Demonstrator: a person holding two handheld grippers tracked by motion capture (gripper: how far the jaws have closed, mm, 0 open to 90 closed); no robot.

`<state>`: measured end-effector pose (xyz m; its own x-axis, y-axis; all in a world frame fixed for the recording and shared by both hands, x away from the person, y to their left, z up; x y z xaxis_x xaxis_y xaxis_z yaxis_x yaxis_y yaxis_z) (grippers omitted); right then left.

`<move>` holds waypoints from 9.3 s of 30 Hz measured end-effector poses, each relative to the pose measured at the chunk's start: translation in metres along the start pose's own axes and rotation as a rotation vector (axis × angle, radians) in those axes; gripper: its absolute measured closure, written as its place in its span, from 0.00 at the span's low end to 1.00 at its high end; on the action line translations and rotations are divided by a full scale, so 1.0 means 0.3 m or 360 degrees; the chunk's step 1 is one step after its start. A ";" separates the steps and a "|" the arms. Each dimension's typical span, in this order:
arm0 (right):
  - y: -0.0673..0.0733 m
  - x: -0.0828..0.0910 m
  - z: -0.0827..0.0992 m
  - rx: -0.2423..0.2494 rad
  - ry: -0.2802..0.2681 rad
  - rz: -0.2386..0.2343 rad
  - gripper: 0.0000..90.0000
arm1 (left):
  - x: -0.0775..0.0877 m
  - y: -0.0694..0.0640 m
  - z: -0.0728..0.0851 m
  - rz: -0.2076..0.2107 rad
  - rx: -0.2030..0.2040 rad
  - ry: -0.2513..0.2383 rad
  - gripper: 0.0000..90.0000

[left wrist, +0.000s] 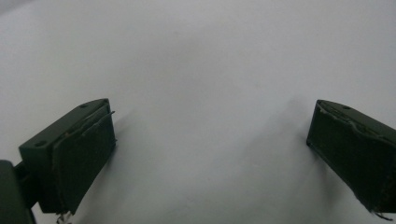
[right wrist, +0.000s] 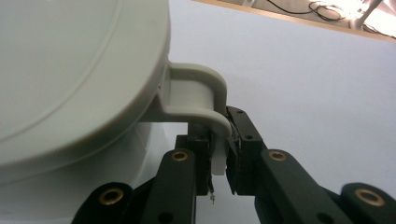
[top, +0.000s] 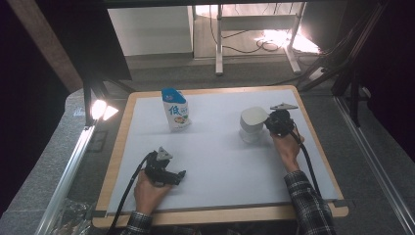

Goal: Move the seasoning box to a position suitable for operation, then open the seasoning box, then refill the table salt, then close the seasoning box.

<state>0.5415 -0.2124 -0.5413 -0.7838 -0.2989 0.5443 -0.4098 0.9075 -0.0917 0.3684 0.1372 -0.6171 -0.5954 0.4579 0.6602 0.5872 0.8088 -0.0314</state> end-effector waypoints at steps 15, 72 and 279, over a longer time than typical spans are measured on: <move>0.060 0.076 0.038 -0.0055 -0.0009 -0.0219 0.88 | 0.000 0.000 0.000 -0.0002 0.0001 0.0000 0.01; 0.089 0.352 0.097 0.0005 -0.0024 -0.0562 0.98 | 0.000 0.000 0.000 0.0002 0.0007 0.0000 0.01; 0.061 0.310 0.382 0.0130 0.0077 -0.0340 0.40 | -0.047 0.413 -0.491 0.0157 -0.0096 -0.0180 0.87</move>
<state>0.4077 -0.2575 -0.5879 -0.6526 -0.4656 0.5978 -0.6021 0.7976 -0.0361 0.5303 0.1766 -0.5197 -0.5891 0.5754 0.5674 0.6757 0.7358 -0.0446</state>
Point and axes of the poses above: each handheld gripper's, and its own axes: x roughly backward along the jaws, z roughly out of its underside, y roughly to its left, the point moved 9 cm from there along -x, roughly forward along the jaws, and after that the axes turned 5 degrees about -y, right-handed, at the moved point
